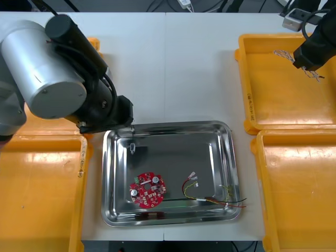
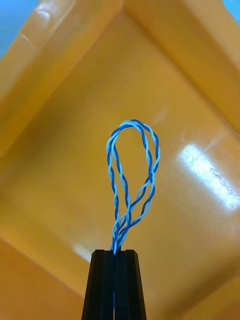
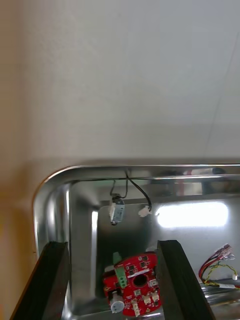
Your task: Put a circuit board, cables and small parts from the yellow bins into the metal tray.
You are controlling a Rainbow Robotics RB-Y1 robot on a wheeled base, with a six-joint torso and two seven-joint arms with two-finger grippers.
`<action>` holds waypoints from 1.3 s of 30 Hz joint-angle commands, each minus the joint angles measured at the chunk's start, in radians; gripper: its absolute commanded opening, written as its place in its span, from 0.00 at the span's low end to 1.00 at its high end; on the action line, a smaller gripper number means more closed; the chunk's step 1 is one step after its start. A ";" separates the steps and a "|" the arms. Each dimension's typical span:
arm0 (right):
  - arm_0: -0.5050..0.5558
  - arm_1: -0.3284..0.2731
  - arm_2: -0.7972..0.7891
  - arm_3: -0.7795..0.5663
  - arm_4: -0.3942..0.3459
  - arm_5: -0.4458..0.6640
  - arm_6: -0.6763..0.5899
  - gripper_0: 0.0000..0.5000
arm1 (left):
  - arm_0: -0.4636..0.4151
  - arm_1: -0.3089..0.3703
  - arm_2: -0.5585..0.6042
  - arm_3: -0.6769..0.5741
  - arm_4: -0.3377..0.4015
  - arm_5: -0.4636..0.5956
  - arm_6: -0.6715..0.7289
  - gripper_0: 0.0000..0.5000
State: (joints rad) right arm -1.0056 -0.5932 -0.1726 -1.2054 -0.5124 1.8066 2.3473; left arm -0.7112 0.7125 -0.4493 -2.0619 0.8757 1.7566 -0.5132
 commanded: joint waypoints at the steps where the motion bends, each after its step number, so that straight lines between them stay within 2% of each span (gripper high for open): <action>1: -0.001 -0.039 -0.030 -0.106 0.003 0.074 0.003 0.00 | -0.070 0.091 0.087 0.023 0.097 0.009 -0.130 1.00; 8: 0.084 -0.016 -0.015 -0.327 -0.017 0.113 -0.011 0.00 | -0.111 0.142 0.150 0.120 0.177 0.011 -0.246 1.00; 13: 0.137 0.010 0.015 -0.462 -0.032 0.113 -0.029 0.00 | -0.140 0.168 0.162 0.195 0.189 0.011 -0.338 1.00; 17: 0.176 0.033 0.058 -0.537 -0.089 0.113 -0.059 0.00 | -0.162 0.188 0.166 0.258 0.195 0.009 -0.409 1.00; 21: 0.200 0.050 0.116 -0.586 -0.170 0.113 -0.149 0.00 | -0.172 0.206 0.178 0.319 0.195 0.006 -0.495 1.00; 26: 0.226 0.058 0.196 -0.663 -0.221 0.113 -0.210 0.00 | -0.177 0.220 0.196 0.378 0.192 -0.003 -0.587 1.00; 28: 0.236 0.059 0.223 -0.689 -0.239 0.113 -0.204 0.00 | -0.177 0.226 0.198 0.399 0.186 -0.009 -0.624 1.00; 34: 0.266 0.069 0.259 -0.735 -0.367 0.113 -0.180 0.00 | -0.177 0.234 0.199 0.485 0.149 -0.042 -0.757 1.00; 39: 0.286 0.075 0.301 -0.807 -0.376 0.113 -0.152 0.00 | -0.177 0.235 0.199 0.556 0.127 -0.088 -0.840 1.00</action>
State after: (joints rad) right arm -0.7363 -0.5331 0.0859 -1.9378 -0.8819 1.9158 2.1528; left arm -0.8356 0.9007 -0.2793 -1.5372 1.0219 1.7026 -1.2710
